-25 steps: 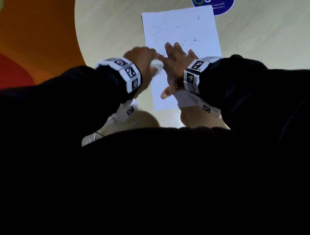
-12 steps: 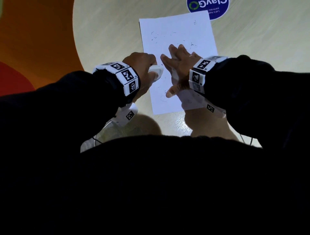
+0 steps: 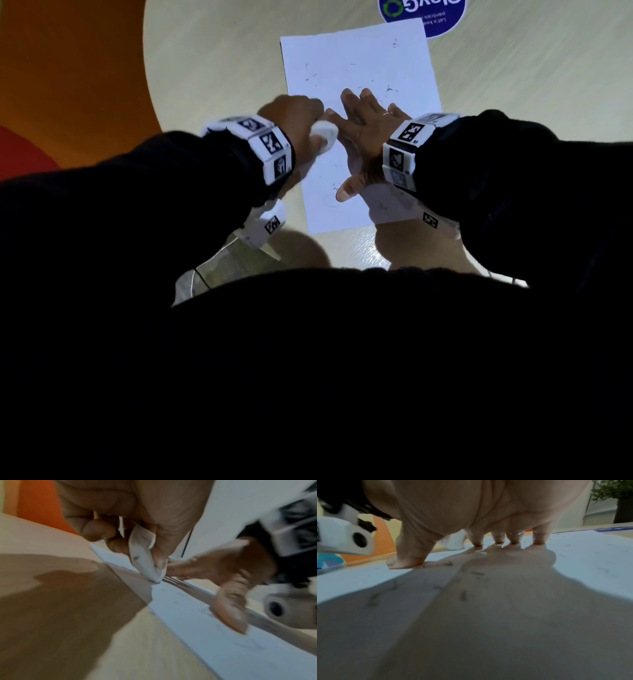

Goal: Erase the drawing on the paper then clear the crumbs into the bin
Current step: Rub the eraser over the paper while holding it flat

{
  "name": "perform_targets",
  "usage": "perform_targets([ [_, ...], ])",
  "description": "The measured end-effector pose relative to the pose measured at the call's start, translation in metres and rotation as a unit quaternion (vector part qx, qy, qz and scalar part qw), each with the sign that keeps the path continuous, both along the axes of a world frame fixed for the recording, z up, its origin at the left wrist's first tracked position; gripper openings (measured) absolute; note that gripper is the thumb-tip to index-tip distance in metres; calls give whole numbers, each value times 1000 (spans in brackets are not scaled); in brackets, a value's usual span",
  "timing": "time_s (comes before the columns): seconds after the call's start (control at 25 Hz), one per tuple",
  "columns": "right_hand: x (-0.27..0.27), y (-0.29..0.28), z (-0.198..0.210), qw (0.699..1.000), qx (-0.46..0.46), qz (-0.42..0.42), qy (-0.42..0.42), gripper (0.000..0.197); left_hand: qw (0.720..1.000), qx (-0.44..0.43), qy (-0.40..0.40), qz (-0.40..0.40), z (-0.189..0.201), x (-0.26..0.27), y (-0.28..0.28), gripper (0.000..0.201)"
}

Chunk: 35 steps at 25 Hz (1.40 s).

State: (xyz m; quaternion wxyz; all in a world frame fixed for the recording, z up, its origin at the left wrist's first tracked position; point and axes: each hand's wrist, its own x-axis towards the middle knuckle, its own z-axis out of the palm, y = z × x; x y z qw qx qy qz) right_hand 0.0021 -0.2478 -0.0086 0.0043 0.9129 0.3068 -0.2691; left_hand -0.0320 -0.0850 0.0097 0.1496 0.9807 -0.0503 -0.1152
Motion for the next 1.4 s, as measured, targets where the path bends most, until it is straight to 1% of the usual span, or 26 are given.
perform_targets([
  [0.04, -1, 0, 0, 1000, -5, 6, -1, 123, 1000, 3, -1, 15, 0, 4, 2, 25],
  [0.08, -2, -1, -2, 1000, -11, 10, 0, 129, 1000, 2, 6, 14, 0, 1, 0, 25],
  [0.12, -1, -1, -1, 1000, -11, 10, 3, 131, 1000, -4, 15, -4, -1, -5, -3, 25],
  [0.2, 1, -2, 0, 1000, -7, 4, 8, 126, 998, -28, 40, -47, -5, -23, -13, 24],
  [0.24, 0, -1, 0, 1000, -3, 2, 3, 120, 997, -29, 42, -52, -6, -24, -12, 23],
  [0.28, -1, 1, 1, 1000, -6, 5, -3, 117, 998, -22, 34, -41, -5, -17, -8, 23],
  [0.4, -2, 0, -1, 1000, -17, 18, -15, 132, 1000, -5, -6, 22, -4, 4, 7, 28],
  [0.44, -2, -1, -3, 1000, -17, 18, -10, 134, 1000, -16, -5, 20, -4, -2, 5, 28],
  [0.56, -2, -2, -6, 1000, 6, 12, -12, 136, 998, -45, 25, -42, -10, -26, -8, 26],
  [0.6, -1, -2, -5, 1000, 2, 16, -14, 136, 998, -36, 22, -44, -9, -24, -7, 24],
  [0.68, 0, -1, -5, 1000, -9, 24, -13, 136, 1000, -19, -1, -10, -5, -6, 0, 26],
  [0.76, -2, -1, -5, 999, -7, 30, -30, 134, 1000, -13, -12, 26, -2, 1, 4, 30],
  [0.8, -3, -1, -4, 999, 3, 25, -33, 132, 1000, -15, -2, 21, -1, -4, 1, 30],
  [0.84, -3, -2, -4, 999, 11, 12, -29, 128, 1000, -16, 15, -1, -3, -12, -5, 29],
  [0.92, -3, -1, -1, 1000, 13, -2, -15, 113, 997, -22, 54, -43, -5, -25, -13, 26],
  [0.96, -2, 0, -1, 1000, 9, -1, -11, 110, 997, -16, 50, -48, -3, -24, -11, 23],
  [1.08, -1, 0, -2, 1000, -5, 20, -13, 130, 1000, -1, -8, -3, 0, -6, -4, 20],
  [1.12, -1, -1, -2, 1000, -4, 20, -11, 131, 1000, 1, -15, 3, 0, -8, -4, 22],
  [1.16, -1, -2, -4, 1000, 2, 13, -10, 125, 1000, -3, -3, -7, -1, -14, -6, 23],
  [1.24, -1, -1, 0, 1000, 7, 0, -1, 107, 997, -16, 62, -49, -1, -30, -11, 25],
  [1.28, 0, 0, 2, 1000, 4, -3, 0, 109, 994, -17, 88, -65, -1, -32, -11, 30],
  [1.32, -2, 0, 2, 1000, 2, -1, -4, 120, 994, -11, 91, -68, 2, -30, -10, 34],
  [1.36, -3, -1, 2, 1000, 4, 7, -6, 130, 995, -5, 75, -61, 4, -23, -8, 34],
  [1.4, -7, -1, 3, 1000, 12, 12, -9, 136, 998, -2, 51, -48, 4, -18, -7, 32],
])
